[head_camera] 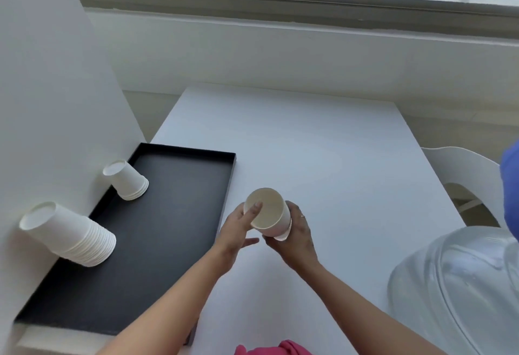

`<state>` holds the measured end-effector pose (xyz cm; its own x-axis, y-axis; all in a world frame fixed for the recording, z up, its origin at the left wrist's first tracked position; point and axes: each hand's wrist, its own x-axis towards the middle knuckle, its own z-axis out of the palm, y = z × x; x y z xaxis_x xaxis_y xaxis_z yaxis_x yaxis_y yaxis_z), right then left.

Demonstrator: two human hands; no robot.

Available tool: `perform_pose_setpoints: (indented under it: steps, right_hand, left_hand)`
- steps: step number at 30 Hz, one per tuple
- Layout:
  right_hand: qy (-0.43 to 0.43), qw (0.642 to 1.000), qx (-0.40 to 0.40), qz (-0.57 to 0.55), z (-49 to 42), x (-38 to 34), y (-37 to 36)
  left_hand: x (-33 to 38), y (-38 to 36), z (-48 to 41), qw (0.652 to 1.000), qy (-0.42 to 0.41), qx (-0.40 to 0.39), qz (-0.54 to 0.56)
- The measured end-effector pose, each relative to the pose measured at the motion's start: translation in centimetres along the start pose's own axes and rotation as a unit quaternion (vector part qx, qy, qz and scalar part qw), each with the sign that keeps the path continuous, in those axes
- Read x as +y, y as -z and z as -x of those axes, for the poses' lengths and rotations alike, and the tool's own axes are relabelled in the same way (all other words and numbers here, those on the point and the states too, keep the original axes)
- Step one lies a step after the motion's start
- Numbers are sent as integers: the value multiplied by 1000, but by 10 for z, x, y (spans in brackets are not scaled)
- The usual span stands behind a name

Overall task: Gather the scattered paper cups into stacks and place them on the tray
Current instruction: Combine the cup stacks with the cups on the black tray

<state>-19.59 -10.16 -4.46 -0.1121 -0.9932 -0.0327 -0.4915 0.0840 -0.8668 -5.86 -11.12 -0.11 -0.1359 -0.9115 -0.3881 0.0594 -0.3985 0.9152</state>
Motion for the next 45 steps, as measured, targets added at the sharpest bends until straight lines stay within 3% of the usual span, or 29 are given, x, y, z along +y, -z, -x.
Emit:
perform_pose_setpoints:
  steps: [11, 14, 18, 25, 31, 41, 45]
  right_hand:
    - [63, 995, -44, 61, 3, -52, -54]
    - [1, 999, -30, 14, 4, -66, -71]
    - [-118, 977, -105, -143, 8, -87, -92]
    - [-172, 908, -186, -332, 14, -119, -119]
    - [-204, 860, -195, -424, 6, -128, -129]
    - [-210, 872, -162, -411, -9, -127, -142]
    - [-211, 875, -138, -412, -15, -127, -144]
  left_hand:
    - [4, 74, 19, 983, -53, 153, 92]
    - [8, 89, 22, 971, -84, 194, 113]
    - [14, 106, 24, 955, -122, 218, 159]
    - [3, 130, 34, 962, -154, 201, 105]
    - [-6, 147, 36, 978, -156, 134, 27]
    - [-10, 173, 26, 987, -140, 54, 54]
    - [-8, 185, 14, 979, -120, 99, 129]
